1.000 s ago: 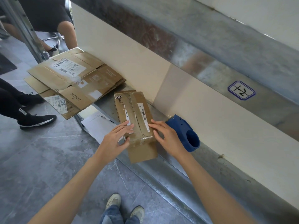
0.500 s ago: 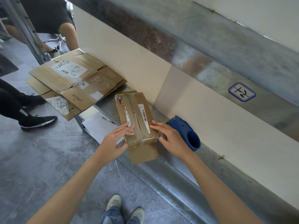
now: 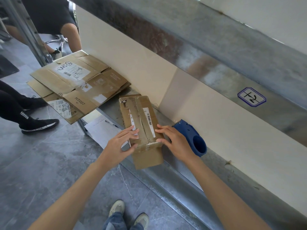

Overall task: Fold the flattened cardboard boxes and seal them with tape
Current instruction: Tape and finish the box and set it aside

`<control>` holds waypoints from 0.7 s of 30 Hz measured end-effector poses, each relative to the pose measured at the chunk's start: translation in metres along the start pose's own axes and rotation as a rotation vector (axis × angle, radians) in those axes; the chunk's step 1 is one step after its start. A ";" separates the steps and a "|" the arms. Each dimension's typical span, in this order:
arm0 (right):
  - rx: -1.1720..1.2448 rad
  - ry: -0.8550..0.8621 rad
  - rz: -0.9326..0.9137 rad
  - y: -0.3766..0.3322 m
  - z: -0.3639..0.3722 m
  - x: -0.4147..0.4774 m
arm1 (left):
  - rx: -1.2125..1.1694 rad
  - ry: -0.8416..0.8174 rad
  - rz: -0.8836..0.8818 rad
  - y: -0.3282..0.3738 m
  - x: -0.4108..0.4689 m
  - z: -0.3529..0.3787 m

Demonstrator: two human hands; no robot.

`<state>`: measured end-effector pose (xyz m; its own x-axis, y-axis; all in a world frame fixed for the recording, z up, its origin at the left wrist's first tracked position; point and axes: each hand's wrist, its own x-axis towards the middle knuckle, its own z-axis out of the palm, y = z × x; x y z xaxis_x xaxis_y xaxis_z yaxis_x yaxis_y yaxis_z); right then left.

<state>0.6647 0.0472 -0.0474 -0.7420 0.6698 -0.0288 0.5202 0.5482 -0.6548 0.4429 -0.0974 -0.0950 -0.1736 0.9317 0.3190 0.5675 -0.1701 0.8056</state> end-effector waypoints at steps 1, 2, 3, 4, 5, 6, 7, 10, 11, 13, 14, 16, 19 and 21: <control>-0.031 -0.042 -0.009 0.001 -0.005 0.000 | 0.008 -0.028 -0.003 0.000 0.000 -0.002; -0.076 -0.076 -0.026 0.001 -0.011 0.000 | 0.025 -0.053 -0.004 -0.001 0.001 -0.004; -0.124 -0.096 -0.051 0.001 -0.015 0.001 | 0.048 -0.069 -0.004 0.000 0.001 -0.005; -0.164 -0.097 -0.077 0.001 -0.016 0.002 | 0.069 -0.074 -0.004 0.000 0.001 -0.005; -0.189 -0.084 -0.097 0.000 -0.016 0.004 | 0.084 -0.068 -0.003 0.001 0.002 -0.005; -0.203 -0.067 -0.108 -0.001 -0.015 0.004 | 0.091 -0.059 -0.002 0.002 0.002 -0.004; -0.203 -0.050 -0.110 -0.001 -0.014 0.004 | 0.095 -0.052 -0.001 0.003 0.002 -0.004; -0.200 -0.035 -0.099 -0.001 -0.010 0.001 | 0.110 -0.043 -0.004 0.003 0.001 -0.001; -0.209 -0.041 -0.099 -0.001 -0.009 0.000 | 0.120 -0.036 -0.006 0.003 0.001 0.000; -0.209 -0.032 -0.083 -0.004 -0.004 0.001 | 0.141 -0.010 -0.012 0.003 0.000 0.003; -0.204 -0.014 -0.068 -0.007 0.000 0.001 | 0.153 0.014 -0.014 0.004 0.000 0.006; -0.195 0.026 -0.044 -0.009 0.007 0.003 | 0.195 0.078 -0.020 0.006 -0.001 0.015; -0.183 0.026 -0.038 -0.008 0.011 0.003 | 0.224 0.146 -0.049 0.008 -0.003 0.023; -0.182 0.001 -0.034 -0.009 0.010 0.004 | 0.234 0.165 -0.072 0.009 -0.003 0.027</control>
<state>0.6529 0.0398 -0.0492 -0.7598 0.6501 -0.0081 0.5631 0.6517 -0.5081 0.4704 -0.0930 -0.1017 -0.3379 0.8708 0.3571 0.7157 -0.0087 0.6984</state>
